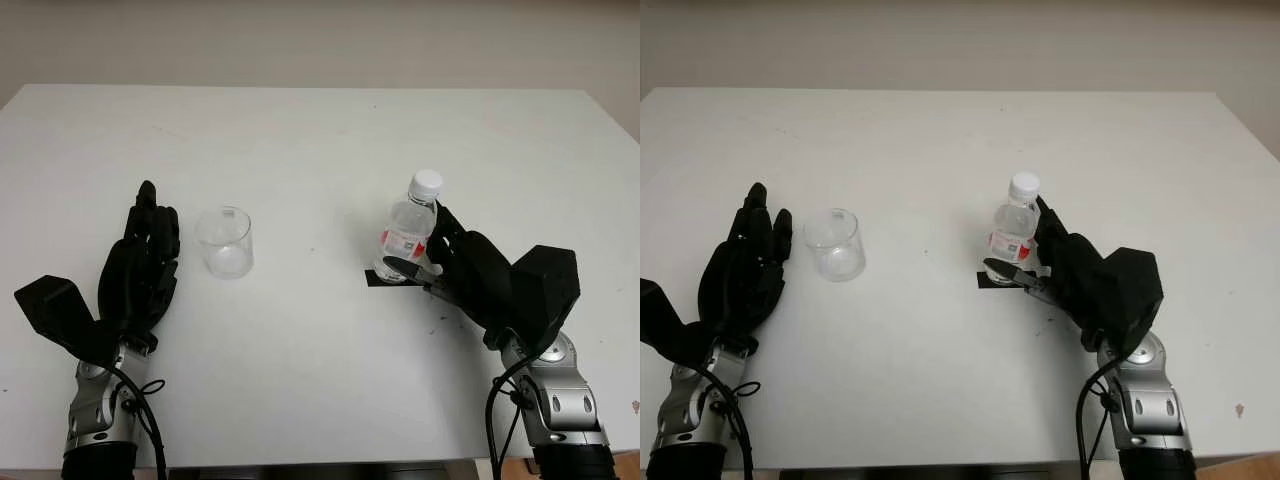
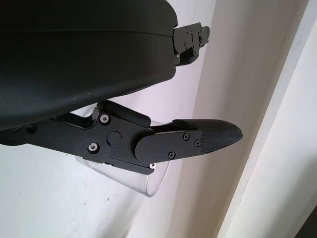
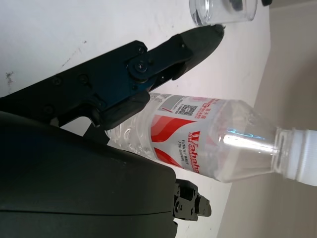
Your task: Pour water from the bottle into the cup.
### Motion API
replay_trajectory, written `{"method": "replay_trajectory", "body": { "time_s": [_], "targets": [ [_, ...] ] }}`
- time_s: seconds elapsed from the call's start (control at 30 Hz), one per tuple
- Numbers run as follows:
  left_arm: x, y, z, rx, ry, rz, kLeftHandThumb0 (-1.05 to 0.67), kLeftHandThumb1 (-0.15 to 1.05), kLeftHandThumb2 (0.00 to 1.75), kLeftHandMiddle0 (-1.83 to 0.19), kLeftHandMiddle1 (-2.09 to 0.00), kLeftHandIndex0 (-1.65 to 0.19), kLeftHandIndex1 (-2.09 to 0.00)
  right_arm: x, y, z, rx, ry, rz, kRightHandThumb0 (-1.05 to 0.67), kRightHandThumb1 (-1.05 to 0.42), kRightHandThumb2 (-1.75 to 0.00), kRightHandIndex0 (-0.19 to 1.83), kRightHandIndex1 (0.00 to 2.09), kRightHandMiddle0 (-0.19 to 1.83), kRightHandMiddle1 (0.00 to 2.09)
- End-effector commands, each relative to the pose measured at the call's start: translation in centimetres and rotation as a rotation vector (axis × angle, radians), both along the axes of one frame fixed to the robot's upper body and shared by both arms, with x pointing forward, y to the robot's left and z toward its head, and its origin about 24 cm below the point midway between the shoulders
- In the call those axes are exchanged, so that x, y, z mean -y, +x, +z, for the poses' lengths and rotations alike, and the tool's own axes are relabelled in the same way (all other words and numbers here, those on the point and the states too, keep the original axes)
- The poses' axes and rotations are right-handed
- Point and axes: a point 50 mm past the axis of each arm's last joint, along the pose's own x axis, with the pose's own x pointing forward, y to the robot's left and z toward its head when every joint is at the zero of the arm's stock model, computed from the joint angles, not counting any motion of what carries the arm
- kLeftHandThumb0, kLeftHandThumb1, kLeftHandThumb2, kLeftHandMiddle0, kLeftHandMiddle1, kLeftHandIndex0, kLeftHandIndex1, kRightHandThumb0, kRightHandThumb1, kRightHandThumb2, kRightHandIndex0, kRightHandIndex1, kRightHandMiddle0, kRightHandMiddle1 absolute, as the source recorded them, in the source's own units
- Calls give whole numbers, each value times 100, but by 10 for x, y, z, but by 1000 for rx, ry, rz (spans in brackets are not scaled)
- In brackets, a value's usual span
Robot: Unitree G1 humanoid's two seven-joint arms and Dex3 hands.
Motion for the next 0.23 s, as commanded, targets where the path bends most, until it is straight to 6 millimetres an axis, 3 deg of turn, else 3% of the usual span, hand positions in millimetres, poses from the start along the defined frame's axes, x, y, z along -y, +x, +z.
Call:
{"method": "replay_trajectory", "body": {
  "time_s": [0.0, 0.2],
  "targets": [
    [0, 2, 5, 21, 9, -6, -72, 105, 48, 17, -5, 17, -5, -6, 3, 0, 32, -17, 1, -98, -89, -6, -19, 0, -19, 0],
    [0, 1, 4, 18, 9, -6, -72, 105, 48, 17, -5, 16, -5, -21, 8, -6, 59, -13, -10, -101, -89, -6, -19, 0, -19, 0]
  ]
}}
